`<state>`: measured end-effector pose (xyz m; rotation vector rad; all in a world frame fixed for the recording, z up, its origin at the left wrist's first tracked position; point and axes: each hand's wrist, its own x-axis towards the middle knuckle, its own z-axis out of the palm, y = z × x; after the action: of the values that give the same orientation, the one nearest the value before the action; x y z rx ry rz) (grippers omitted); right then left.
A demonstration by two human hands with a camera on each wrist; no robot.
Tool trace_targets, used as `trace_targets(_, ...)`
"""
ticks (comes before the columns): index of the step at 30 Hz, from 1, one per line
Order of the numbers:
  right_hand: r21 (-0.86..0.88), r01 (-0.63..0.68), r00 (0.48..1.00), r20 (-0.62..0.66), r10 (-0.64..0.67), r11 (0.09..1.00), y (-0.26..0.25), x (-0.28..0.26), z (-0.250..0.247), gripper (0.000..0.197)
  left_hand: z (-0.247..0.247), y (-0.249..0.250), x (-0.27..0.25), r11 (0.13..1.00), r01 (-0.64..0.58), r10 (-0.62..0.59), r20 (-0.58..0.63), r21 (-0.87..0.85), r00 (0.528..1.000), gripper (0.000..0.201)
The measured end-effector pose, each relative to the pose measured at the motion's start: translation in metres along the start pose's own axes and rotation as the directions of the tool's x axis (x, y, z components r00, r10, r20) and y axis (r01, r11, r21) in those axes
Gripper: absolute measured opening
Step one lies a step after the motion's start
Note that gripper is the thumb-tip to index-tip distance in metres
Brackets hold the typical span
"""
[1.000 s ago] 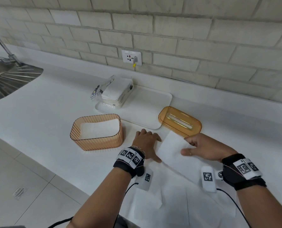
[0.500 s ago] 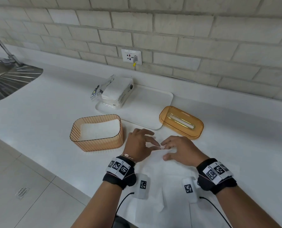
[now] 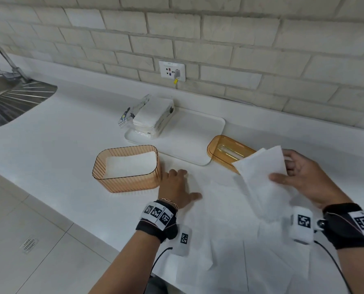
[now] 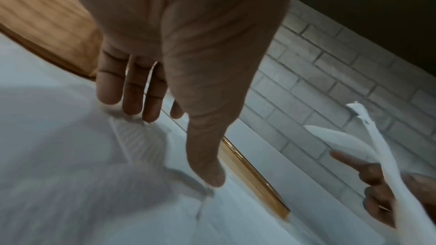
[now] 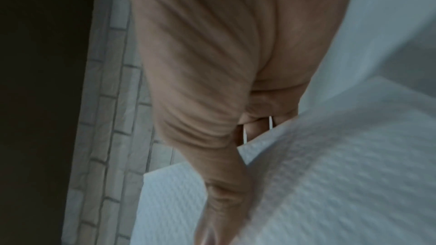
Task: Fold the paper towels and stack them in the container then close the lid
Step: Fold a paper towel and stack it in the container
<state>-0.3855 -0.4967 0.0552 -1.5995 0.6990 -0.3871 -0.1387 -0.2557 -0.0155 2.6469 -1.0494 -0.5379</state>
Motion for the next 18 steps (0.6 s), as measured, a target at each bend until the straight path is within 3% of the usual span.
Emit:
trace_targets(3, 0.026, -0.056, 0.998, 0.009, 0.056, 0.998, 0.008, -0.005, -0.013, 0.063, 0.010, 0.010, -0.001, 1.000, 0.018, -0.018, 0.004, -0.009, 1.000, 0.100)
trace_targets(7, -0.002, -0.158, 0.982, 0.101, 0.157, 0.987, 0.016, -0.012, -0.003, 0.047, 0.016, 0.019, 0.000, 1.000, 0.022, -0.022, -0.030, 0.016, 0.999, 0.088)
trace_targets(10, -0.110, -0.223, 0.952, 0.188, 0.241, 0.968, 0.023, -0.011, 0.007, 0.032, 0.015, 0.026, 0.000, 0.997, -0.023, 0.021, -0.019, -0.077, 1.000, 0.076)
trace_targets(12, -0.221, -0.218, 0.926, 0.260, 0.273, 0.951, 0.024, -0.008, 0.015, 0.025, 0.016, 0.033, -0.002, 0.991, -0.060, 0.069, 0.073, -0.117, 0.995, 0.075)
trace_targets(14, -0.338, -0.184, 0.898, 0.325, 0.298, 0.923, 0.023, -0.002, 0.025, 0.020, 0.017, 0.040, -0.003, 0.994, -0.099, 0.103, 0.109, -0.042, 0.989, 0.076)
trace_targets(16, -0.484, -0.125, 0.871, 0.365, 0.330, 0.866, 0.027, 0.004, 0.035, 0.018, 0.018, 0.045, -0.001, 0.994, -0.113, 0.112, 0.092, 0.007, 0.989, 0.063)
trace_targets(18, -0.605, -0.076, 0.881, 0.333, 0.338, 0.793, 0.037, 0.013, 0.044, 0.027, 0.017, 0.048, 0.002, 0.993, -0.113, 0.115, 0.091, -0.026, 0.989, 0.041)
